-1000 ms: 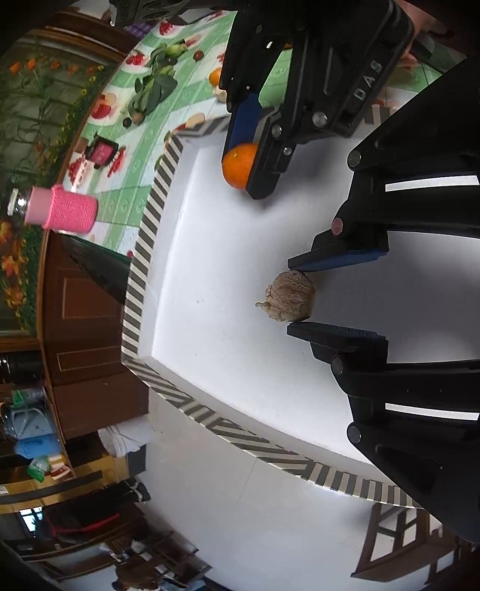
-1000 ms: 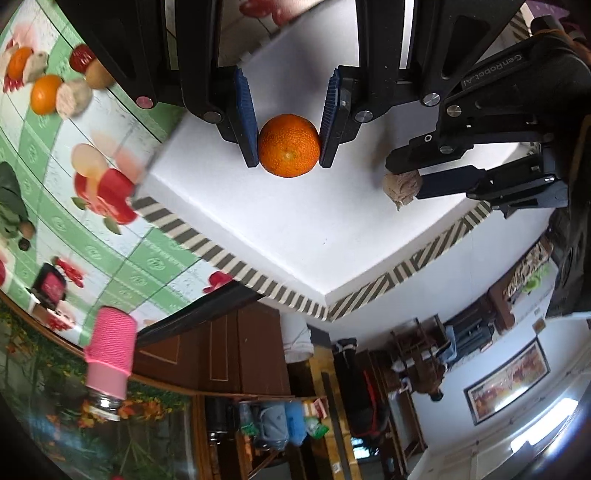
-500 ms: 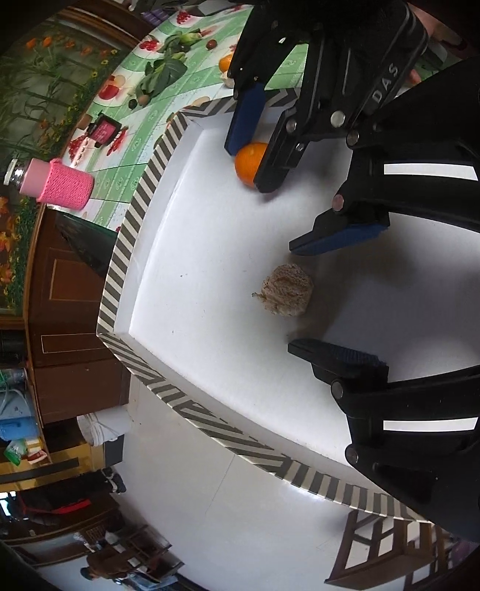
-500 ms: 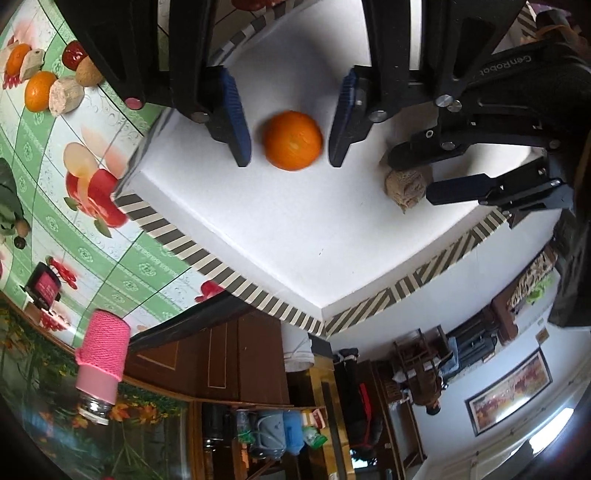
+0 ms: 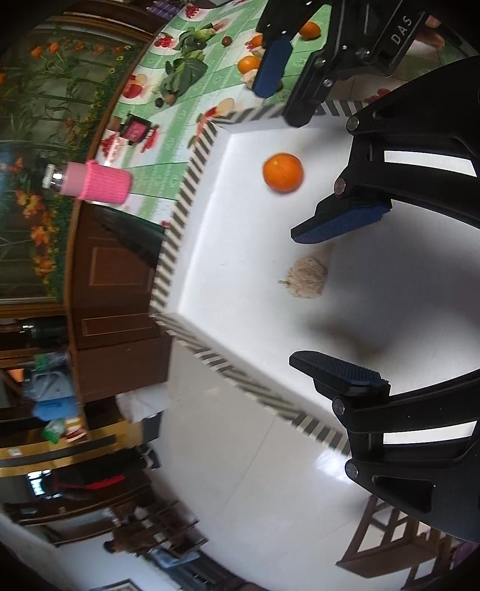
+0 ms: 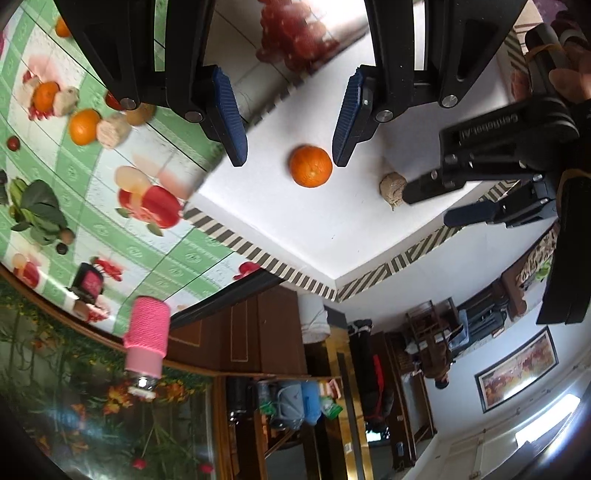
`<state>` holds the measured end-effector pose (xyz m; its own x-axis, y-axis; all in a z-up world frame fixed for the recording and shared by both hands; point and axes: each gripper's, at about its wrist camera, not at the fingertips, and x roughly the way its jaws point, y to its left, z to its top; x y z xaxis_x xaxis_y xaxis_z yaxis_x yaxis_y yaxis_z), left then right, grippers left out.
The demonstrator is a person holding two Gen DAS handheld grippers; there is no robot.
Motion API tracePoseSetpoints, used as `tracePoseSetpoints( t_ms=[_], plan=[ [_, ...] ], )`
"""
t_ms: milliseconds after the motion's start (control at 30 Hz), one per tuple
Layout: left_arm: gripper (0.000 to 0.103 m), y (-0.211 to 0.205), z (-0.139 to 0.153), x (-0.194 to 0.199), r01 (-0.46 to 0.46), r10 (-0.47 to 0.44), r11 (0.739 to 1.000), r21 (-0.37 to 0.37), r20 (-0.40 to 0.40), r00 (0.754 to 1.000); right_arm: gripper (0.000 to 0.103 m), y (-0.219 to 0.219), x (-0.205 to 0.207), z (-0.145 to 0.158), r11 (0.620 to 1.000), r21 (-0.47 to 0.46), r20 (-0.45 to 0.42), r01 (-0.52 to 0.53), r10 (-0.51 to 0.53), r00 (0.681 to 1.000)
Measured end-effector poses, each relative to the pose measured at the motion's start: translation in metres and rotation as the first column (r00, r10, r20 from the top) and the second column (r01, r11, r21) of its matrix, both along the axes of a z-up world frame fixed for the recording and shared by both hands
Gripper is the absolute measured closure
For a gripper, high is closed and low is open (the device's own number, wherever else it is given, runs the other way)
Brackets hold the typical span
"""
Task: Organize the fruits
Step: 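Withdraw both open tools from the tray back over the tablecloth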
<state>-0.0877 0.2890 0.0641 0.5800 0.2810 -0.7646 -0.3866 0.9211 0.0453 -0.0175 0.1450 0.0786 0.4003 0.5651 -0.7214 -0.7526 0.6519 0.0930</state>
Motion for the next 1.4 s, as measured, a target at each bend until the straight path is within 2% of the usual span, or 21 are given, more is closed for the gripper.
tracePoseSetpoints(
  t_ms=[300, 700, 800, 1167, 1400],
  plan=[
    [0.042, -0.040, 0.023, -0.011, 0.037, -0.045, 0.996, 0.078, 0.100, 0.994, 0.057, -0.043, -0.015, 0.007, 0.997, 0.026, 0.037, 0.071, -0.072, 0.997],
    [0.042, -0.105, 0.029, -0.011, 0.161, -0.170, 0.984, 0.077, 0.139, 0.976, 0.057, -0.138, -0.033, 0.015, 0.973, 0.098, 0.064, 0.211, -0.217, 0.974],
    [0.042, -0.119, 0.028, -0.011, 0.192, -0.200, 0.979, 0.070, 0.143, 0.969, 0.057, -0.159, -0.035, 0.012, 0.966, 0.107, 0.051, 0.234, -0.241, 0.969],
    [0.042, -0.151, 0.011, -0.004, 0.281, -0.280, 0.960, 0.000, 0.111, 0.954, 0.056, -0.218, -0.040, -0.013, 0.937, 0.046, 0.004, 0.346, -0.346, 0.938],
    [0.042, -0.163, 0.000, 0.012, 0.327, -0.323, 0.943, -0.051, 0.078, 0.943, 0.056, -0.235, -0.035, -0.029, 0.928, 0.037, -0.043, 0.370, -0.369, 0.929]
  ],
)
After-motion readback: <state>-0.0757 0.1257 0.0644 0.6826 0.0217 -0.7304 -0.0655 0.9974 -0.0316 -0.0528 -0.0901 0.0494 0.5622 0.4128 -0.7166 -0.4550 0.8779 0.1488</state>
